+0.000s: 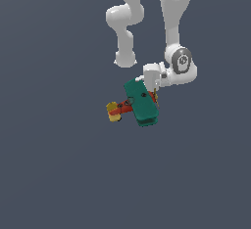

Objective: Pick up the object and move it to a goal position.

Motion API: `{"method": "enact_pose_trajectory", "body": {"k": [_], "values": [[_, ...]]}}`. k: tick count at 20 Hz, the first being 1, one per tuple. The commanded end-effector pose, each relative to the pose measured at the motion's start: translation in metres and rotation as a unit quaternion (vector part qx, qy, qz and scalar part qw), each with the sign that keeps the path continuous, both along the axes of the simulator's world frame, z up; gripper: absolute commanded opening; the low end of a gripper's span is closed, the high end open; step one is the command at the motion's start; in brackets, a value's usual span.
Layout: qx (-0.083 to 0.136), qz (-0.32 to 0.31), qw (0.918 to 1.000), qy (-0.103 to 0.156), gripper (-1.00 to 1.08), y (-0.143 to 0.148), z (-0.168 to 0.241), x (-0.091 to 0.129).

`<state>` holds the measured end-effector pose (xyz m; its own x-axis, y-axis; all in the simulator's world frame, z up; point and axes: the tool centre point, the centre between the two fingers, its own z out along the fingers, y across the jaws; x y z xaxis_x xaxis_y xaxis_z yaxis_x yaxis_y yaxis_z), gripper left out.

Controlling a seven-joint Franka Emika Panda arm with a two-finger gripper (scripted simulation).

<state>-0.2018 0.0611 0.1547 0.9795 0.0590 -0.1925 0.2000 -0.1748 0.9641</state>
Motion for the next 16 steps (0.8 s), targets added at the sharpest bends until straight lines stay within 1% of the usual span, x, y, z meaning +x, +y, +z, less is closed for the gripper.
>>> {"method": "enact_pose_trajectory", "body": {"k": [1,7,16], "values": [[0.000,-0.002,1.0000,-0.002,-1.00,-0.009,0.011,0.010],[-0.002,-0.002,1.0000,-0.002,-1.00,-0.040,0.046,0.043],[-0.004,-0.002,1.0000,-0.002,-1.00,-0.101,0.119,0.113]]}}
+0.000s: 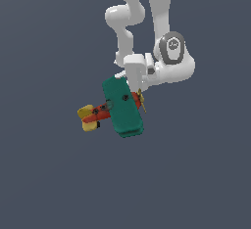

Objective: Pick up the object and move it to a goal position.

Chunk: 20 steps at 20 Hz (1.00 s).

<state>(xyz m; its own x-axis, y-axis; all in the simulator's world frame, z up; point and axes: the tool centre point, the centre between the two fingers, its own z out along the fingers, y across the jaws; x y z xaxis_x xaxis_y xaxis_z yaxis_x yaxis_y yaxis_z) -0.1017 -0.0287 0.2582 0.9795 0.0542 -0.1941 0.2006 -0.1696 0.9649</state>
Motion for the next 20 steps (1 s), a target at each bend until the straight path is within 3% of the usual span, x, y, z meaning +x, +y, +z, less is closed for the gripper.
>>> {"method": "enact_pose_trajectory", "body": {"k": [1,10,20], "values": [[-0.001,0.000,1.0000,-0.002,-1.00,-0.018,0.023,0.021],[0.000,0.001,1.0000,-0.002,-1.00,-0.067,0.082,0.082],[0.003,0.001,1.0000,-0.003,-1.00,-0.088,0.107,0.112]]}}
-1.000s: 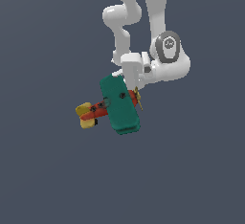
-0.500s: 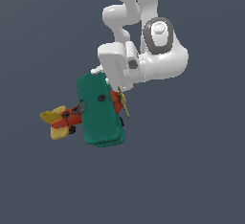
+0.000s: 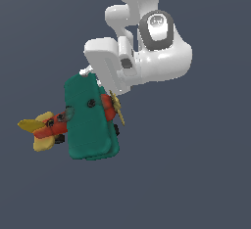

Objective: Pick up the object and move it to a goal position.

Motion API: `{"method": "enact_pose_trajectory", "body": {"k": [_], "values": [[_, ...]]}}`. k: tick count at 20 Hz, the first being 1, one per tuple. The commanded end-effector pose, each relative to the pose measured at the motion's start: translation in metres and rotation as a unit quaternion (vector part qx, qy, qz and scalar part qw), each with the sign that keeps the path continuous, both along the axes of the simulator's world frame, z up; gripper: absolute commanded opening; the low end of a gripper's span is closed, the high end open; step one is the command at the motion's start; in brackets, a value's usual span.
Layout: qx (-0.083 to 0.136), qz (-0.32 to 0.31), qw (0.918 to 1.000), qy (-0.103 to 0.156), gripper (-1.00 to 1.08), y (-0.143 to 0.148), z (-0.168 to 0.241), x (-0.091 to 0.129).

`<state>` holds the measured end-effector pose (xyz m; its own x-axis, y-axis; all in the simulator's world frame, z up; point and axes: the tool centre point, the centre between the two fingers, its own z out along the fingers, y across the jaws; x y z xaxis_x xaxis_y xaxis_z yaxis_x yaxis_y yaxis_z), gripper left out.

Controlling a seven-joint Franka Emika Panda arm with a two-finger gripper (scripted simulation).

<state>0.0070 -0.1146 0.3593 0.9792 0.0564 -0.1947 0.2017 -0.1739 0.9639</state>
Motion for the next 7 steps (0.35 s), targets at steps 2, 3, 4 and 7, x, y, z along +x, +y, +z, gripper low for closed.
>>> {"method": "enact_pose_trajectory", "body": {"k": [2,3,4,7], "values": [[0.001,0.000,1.0000,-0.003,-1.00,-0.0026,0.0065,0.0051],[0.001,0.000,1.0000,-0.003,-1.00,-0.0025,0.0066,0.0054],[0.001,0.000,1.0000,-0.003,-1.00,-0.0024,0.0063,0.0054],[0.001,0.000,1.0000,-0.003,-1.00,-0.0013,0.0051,0.0044]]}}
